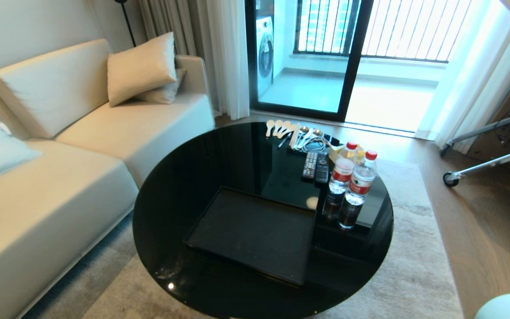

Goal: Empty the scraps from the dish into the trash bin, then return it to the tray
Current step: Put the bowl back to the table

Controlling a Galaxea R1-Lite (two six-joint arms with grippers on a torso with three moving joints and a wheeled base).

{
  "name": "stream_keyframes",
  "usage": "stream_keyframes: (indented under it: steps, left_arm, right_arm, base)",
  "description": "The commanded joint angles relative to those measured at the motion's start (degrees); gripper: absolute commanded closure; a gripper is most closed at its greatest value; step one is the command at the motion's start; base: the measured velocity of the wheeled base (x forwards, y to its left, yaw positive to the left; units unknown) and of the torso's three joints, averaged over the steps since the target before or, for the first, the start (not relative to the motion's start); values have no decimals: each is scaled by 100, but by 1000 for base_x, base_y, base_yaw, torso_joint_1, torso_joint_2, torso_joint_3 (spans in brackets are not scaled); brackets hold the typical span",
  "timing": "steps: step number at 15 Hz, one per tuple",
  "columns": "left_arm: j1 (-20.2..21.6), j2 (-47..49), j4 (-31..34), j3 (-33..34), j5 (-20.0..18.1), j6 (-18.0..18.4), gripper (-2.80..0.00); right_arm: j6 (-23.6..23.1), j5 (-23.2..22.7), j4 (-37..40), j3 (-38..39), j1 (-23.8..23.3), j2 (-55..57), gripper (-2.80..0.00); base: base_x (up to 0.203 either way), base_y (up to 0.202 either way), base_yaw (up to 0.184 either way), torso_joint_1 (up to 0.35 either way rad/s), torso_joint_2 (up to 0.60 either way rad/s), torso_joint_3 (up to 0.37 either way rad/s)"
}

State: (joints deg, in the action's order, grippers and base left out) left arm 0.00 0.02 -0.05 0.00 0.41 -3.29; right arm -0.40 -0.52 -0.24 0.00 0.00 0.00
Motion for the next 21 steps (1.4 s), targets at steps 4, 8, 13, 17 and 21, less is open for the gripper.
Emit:
stream_keyframes:
  steps: [4,8,13,17,21]
  left_arm:
    - [0,-2,-4,0,2,-5,0]
    - [0,-2,-4,0,2,-5,0]
    - [0,-2,-4,0,2,-5,0]
    - [0,-2,-4,0,2,-5,0]
    - [0,-2,-4,0,2,-5,0]
  right_arm:
    - [-4,-1,-3,0,0,9,0]
    - [-282,-132,70,-80,0,22,0]
    - [-536,-729,449,-1007,0,1171,0]
    - [-1016,-1074,92,-1733,0,3160,0]
    - [-1434,-1212,-931,-2483,117,5478,0]
  base:
    - [0,0,0,0,0,0]
    - [0,0,0,0,0,0]
    - [0,0,0,0,0,0]
    - [0,0,0,0,0,0]
    - [0,0,0,0,0,0]
